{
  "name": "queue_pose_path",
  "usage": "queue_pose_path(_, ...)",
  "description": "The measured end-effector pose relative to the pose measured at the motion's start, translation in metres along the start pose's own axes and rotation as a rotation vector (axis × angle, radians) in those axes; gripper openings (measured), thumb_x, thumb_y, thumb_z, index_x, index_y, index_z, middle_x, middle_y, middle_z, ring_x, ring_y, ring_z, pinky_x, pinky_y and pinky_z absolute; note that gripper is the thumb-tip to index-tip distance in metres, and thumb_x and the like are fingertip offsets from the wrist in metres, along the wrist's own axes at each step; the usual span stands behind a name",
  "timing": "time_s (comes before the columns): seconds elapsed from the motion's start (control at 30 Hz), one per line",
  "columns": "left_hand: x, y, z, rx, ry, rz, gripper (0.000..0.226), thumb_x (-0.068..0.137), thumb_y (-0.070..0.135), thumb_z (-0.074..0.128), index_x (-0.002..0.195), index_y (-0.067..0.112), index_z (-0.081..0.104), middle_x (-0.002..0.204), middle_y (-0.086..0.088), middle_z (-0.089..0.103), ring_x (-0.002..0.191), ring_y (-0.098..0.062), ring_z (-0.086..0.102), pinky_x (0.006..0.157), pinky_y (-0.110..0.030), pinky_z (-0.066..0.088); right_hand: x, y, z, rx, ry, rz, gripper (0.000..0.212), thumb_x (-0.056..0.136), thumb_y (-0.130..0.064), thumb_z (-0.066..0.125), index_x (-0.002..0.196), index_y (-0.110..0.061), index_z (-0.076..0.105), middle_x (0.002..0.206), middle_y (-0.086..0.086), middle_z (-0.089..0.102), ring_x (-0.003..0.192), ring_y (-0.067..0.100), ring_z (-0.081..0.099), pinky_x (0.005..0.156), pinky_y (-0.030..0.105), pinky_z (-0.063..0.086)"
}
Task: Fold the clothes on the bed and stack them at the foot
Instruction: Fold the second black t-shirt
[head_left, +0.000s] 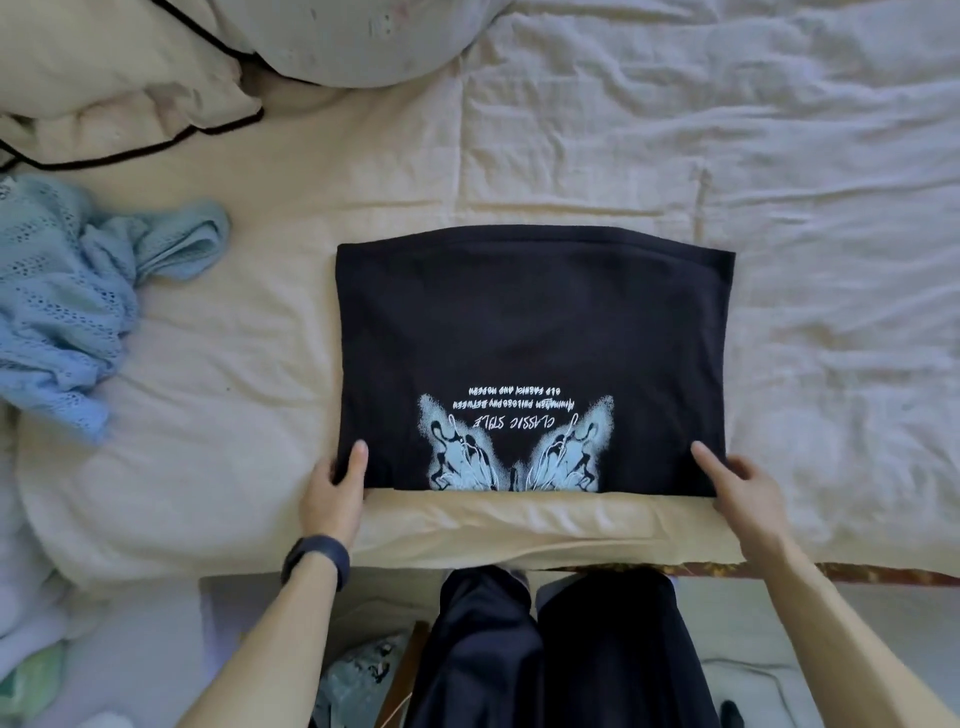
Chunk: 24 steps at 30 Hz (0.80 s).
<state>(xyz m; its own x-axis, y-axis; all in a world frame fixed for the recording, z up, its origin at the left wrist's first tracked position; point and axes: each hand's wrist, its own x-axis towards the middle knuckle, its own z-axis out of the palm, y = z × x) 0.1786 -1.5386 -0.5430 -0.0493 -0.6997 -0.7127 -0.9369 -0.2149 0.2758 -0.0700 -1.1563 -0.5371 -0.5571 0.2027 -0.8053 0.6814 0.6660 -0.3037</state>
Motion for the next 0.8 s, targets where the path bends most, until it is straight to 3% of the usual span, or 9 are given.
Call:
queue_pose_path(0.1,-0.017,-0.023,0.000,-0.276,-0.108,-0.174,0.043,0.093,0.056,0.061,0.101,0.013,0.064,0.096,-0.004,0.074,0.085,-0.024,0.070,0.063,-0.030,0.050,-0.014,0.019,0.002,0.271,-0.087,0.163,0.045,0.087,-0.050,0.076,0.103,-0.010,0.064,0.091,0.005,0.068,0.084,0.020,0.066,0.075,0.033,0.053)
queue_pose_path(0.17,-0.021,-0.021,0.003,-0.541,-0.180,-0.279,0.033,0.095,0.045,0.064,0.108,0.014,0.063,0.102,-0.005,0.073,0.088,-0.021,0.071,0.056,-0.025,0.047,-0.019,0.020,0.007,0.480,-0.119,0.210,0.039,0.093,-0.036,0.074,0.115,-0.007,0.061,0.104,0.008,0.070,0.094,0.021,0.071,0.079,0.032,0.056)
queue_pose_path(0.23,-0.019,-0.013,0.003,-0.682,-0.125,-0.276,0.019,0.098,0.034,0.064,0.103,0.016,0.062,0.099,-0.006,0.070,0.082,-0.017,0.069,0.053,-0.023,0.048,-0.018,0.024,0.009,0.589,-0.050,0.164,0.035,0.097,-0.025,0.069,0.120,-0.001,0.058,0.114,0.013,0.068,0.095,0.021,0.070,0.077,0.029,0.060)
queue_pose_path(0.3,-0.017,-0.002,-0.002,-0.759,0.004,-0.240,0.012,0.100,0.028,0.062,0.093,0.018,0.061,0.090,-0.005,0.067,0.069,-0.014,0.066,0.045,-0.020,0.043,-0.017,0.029,0.005,0.592,0.069,0.061,0.025,0.100,-0.021,0.066,0.112,-0.001,0.059,0.109,0.016,0.066,0.084,0.019,0.069,0.068,0.021,0.061)
queue_pose_path(0.4,-0.030,-0.002,-0.006,-0.841,0.066,-0.195,0.012,0.103,0.024,0.058,0.093,0.016,0.058,0.088,-0.005,0.065,0.064,-0.011,0.069,0.046,-0.021,0.039,-0.024,0.041,-0.004,0.564,0.150,-0.043,0.017,0.100,-0.023,0.066,0.090,-0.010,0.060,0.090,0.009,0.065,0.069,0.011,0.070,0.065,0.021,0.058)
queue_pose_path(0.5,-0.057,-0.020,-0.001,-0.881,0.076,-0.190,0.010,0.103,0.022,0.056,0.098,0.014,0.056,0.090,-0.006,0.065,0.072,-0.016,0.068,0.047,-0.020,0.041,-0.036,0.056,-0.007,0.596,0.188,-0.044,0.018,0.099,-0.023,0.068,0.085,-0.017,0.059,0.086,0.004,0.063,0.072,0.013,0.066,0.066,0.022,0.056)
queue_pose_path(0.6,-0.078,-0.042,0.008,-0.895,0.140,-0.240,0.015,0.102,0.022,0.058,0.090,0.015,0.055,0.086,-0.006,0.065,0.066,-0.013,0.067,0.044,-0.018,0.041,-0.046,0.076,-0.008,0.629,0.262,-0.013,0.016,0.097,-0.020,0.070,0.086,-0.018,0.059,0.086,0.004,0.064,0.071,0.013,0.065,0.058,0.017,0.055)
queue_pose_path(0.7,-0.092,-0.068,0.022,-0.856,0.175,-0.297,0.013,0.102,0.022,0.060,0.102,0.009,0.057,0.087,-0.009,0.064,0.059,-0.010,0.065,0.042,-0.018,0.038,-0.056,0.101,-0.010,0.615,0.291,0.011,0.013,0.096,-0.017,0.071,0.097,-0.009,0.061,0.086,0.007,0.064,0.069,0.017,0.063,0.053,0.016,0.053)
queue_pose_path(0.8,-0.094,-0.081,0.036,-0.769,0.192,-0.311,0.031,0.102,0.017,0.057,0.128,0.000,0.054,0.098,-0.013,0.065,0.067,-0.016,0.064,0.050,-0.023,0.045,-0.061,0.118,-0.004,0.540,0.318,0.045,0.021,0.095,-0.017,0.072,0.110,-0.008,0.061,0.100,0.013,0.066,0.081,0.024,0.063,0.072,0.028,0.057)
